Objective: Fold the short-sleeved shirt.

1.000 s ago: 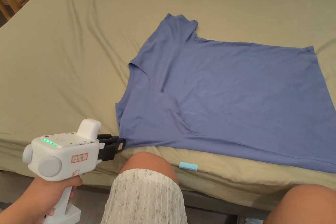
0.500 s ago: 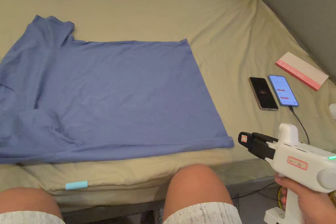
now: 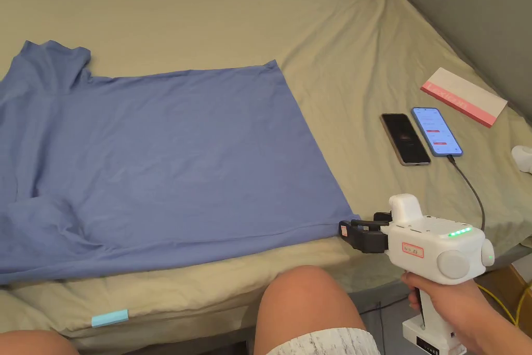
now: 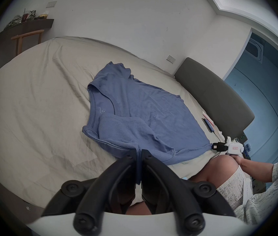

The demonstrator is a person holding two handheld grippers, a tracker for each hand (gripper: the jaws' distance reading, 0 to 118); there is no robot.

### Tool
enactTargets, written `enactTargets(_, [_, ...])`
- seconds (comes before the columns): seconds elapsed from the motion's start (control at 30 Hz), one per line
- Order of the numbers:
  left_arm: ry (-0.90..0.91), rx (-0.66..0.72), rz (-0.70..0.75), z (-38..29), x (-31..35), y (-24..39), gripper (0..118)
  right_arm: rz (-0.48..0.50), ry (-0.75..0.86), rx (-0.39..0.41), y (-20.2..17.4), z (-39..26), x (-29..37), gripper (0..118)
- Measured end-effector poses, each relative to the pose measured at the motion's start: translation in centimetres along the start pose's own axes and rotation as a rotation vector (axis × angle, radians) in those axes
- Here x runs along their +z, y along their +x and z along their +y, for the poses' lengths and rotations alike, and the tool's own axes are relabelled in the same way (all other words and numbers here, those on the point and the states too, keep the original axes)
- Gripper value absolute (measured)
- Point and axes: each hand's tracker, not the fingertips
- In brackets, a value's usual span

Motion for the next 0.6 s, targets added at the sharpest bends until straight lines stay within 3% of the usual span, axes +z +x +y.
enactTargets(0.2, [-0.007,-0.002,0.008,0.2,0.1,-0.3,3,-0.016,0.019,0.027,-1.2,-0.3,-0.4,92])
enactTargets(0.3, [-0.008,-0.002,0.012,0.2,0.1,-0.3,3,-0.027,0.02,0.099,-1.8,-0.4,-0.1,90])
enactTargets(0.43, [-0.008,0.003,0.014,0.1,0.1,-0.5,3,-0.009,0.025,0.158,-2.5,-0.6,0.3,71])
enactTargets(0.6, [-0.011,0.006,0.016,-0.1,0.2,-0.9,3,0.017,0.014,0.172,-2.8,-0.2,0.5,56])
